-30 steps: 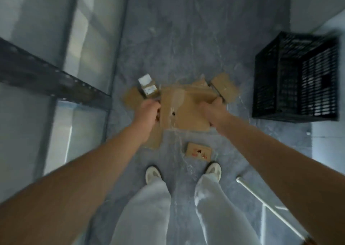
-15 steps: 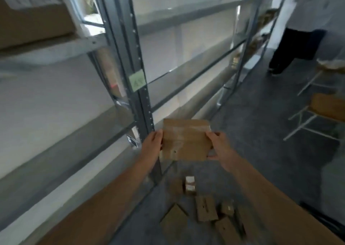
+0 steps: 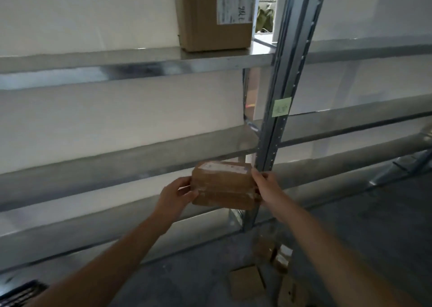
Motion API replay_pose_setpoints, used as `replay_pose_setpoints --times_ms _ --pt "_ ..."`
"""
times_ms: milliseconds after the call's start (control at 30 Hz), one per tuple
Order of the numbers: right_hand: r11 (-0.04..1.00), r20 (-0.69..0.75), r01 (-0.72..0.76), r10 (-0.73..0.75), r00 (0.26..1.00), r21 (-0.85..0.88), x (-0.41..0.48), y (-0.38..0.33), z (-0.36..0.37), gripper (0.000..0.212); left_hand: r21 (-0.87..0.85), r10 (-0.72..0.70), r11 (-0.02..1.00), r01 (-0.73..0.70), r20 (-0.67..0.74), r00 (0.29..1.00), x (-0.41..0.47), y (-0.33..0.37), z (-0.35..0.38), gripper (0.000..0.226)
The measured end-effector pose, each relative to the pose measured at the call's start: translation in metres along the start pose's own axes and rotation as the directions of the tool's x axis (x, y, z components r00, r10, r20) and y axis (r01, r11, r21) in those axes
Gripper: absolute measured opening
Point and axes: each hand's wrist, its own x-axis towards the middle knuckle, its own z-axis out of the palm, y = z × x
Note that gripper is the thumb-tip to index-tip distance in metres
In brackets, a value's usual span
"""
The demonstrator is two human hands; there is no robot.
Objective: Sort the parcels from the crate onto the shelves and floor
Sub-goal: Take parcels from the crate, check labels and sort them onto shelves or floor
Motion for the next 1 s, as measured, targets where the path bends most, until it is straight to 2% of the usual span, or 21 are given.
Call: replay_pose_setpoints --times_ms 100,233,367,467,500,533,633,700,767,833,1000 --pt "0.989 0.096 0.092 -0.081 0.992 -0.115 -0.006 -0.018 0.047 0.033 -0.094 -0.061 0.994 0.053 -0.087 0.994 -0.023 -0.025 -0.05 0.029" --pt "0.961 0.272 0.227 -0.18 0.945 -0.156 -0.017 -0.043 0.126 0.041 -0.4 -0.258 0.9 0.173 -0.17 0.951 -0.045 -0.054 -0.121 0.02" --pt "0.93 0.392 0.328 -0.244 0.887 -0.165 -0.037 -0.062 0.217 0.037 -0.573 -0.315 0.81 0.124 -0.249 0.916 -0.069 -0.073 -0.198 0.02" --pt "0.925 0.451 0.35 -0.254 0.856 -0.144 -0.056 -0.071 0.282 0.034 -0.542 -0.326 0.831 0.127 -0.288 0.9 -0.1 -0.085 -0.258 0.008" --pt "0.922 0.482 0.362 -0.256 0.838 -0.139 -0.063 -0.075 0.304 0.035 -0.515 -0.321 0.847 0.132 -0.297 0.899 -0.112 -0.09 -0.278 0.011" --pt "0.918 0.516 0.37 -0.251 0.819 -0.141 -0.071 -0.079 0.325 0.036 -0.491 -0.319 0.86 0.139 -0.305 0.897 -0.124 -0.094 -0.297 0.021" --pt "0.911 0.604 0.39 -0.236 0.761 -0.136 -0.094 -0.092 0.39 0.031 -0.448 -0.318 0.88 0.159 -0.305 0.898 -0.159 -0.112 -0.354 0.076" --pt "0.904 0.655 0.418 -0.26 0.71 -0.094 -0.11 -0.099 0.435 0.029 -0.361 -0.314 0.911 0.201 -0.289 0.905 -0.181 -0.122 -0.392 0.095" --pt "0.891 0.698 0.451 -0.292 0.654 -0.05 -0.124 -0.101 0.482 0.031 -0.3 -0.309 0.93 0.213 -0.323 0.895 -0.201 -0.13 -0.426 0.089" --pt "0.879 0.712 0.476 -0.317 0.627 -0.029 -0.139 -0.096 0.527 0.037 -0.284 -0.313 0.936 0.205 -0.414 0.855 -0.22 -0.14 -0.453 0.076" --pt "0.931 0.731 0.364 -0.255 0.633 0.009 -0.187 -0.07 0.619 0.071 -0.358 -0.349 0.922 0.149 -0.599 0.72 -0.256 -0.171 -0.496 0.058"
